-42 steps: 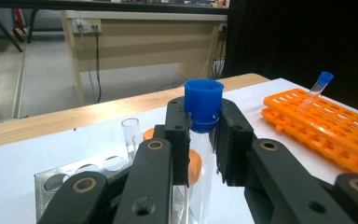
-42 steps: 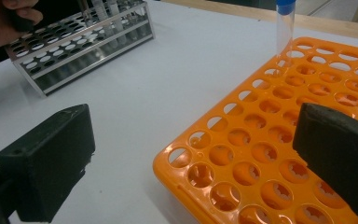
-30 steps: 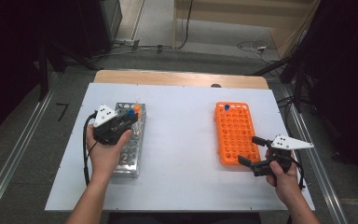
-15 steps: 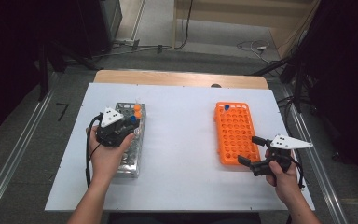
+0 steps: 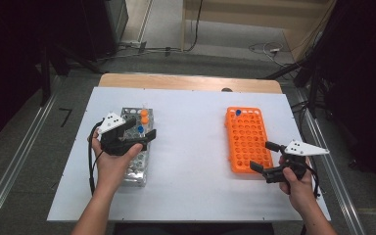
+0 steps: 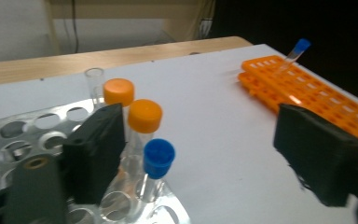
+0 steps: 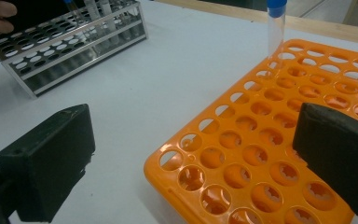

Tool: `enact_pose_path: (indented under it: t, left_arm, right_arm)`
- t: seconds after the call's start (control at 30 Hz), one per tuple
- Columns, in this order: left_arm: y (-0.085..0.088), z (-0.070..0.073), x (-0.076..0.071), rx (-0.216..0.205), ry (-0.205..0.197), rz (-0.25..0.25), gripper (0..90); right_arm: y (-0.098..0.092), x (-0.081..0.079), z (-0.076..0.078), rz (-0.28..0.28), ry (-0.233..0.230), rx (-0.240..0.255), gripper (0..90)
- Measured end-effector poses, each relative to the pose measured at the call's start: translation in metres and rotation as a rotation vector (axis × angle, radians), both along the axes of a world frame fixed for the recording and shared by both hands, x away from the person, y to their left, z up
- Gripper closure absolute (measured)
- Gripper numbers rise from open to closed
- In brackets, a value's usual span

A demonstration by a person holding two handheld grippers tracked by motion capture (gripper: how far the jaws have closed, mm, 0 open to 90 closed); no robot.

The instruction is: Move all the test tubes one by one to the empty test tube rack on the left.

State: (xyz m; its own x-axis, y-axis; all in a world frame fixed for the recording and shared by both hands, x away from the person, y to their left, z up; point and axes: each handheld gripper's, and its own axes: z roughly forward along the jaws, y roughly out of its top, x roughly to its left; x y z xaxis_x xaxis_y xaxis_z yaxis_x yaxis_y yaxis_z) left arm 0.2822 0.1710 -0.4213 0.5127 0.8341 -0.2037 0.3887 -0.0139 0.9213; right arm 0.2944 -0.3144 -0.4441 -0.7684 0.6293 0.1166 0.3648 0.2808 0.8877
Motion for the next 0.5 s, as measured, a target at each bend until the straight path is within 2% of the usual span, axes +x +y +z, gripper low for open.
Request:
enact_pose_path:
  t: [0.13,0.23,0.37,0.5]
  left_arm:
    - [-0.004,0.002,-0.002,-0.022,-0.012,-0.056,0.0]
    - [-0.007,0.002,-0.004,-0.027,-0.024,-0.096,0.0]
    - [-0.012,0.004,-0.007,-0.029,-0.045,-0.115,0.0]
    - [-0.019,0.004,-0.008,-0.026,-0.055,-0.134,0.0]
  right_arm:
    - [0.002,0.003,0.003,-0.01,-0.004,0.003,0.0]
    - [0.002,0.008,0.006,-0.025,-0.009,-0.002,0.0]
    - [0.003,0.02,0.008,-0.048,0.006,0.02,0.5]
    - [0.012,0.031,0.006,-0.074,0.002,0.0,6.4]
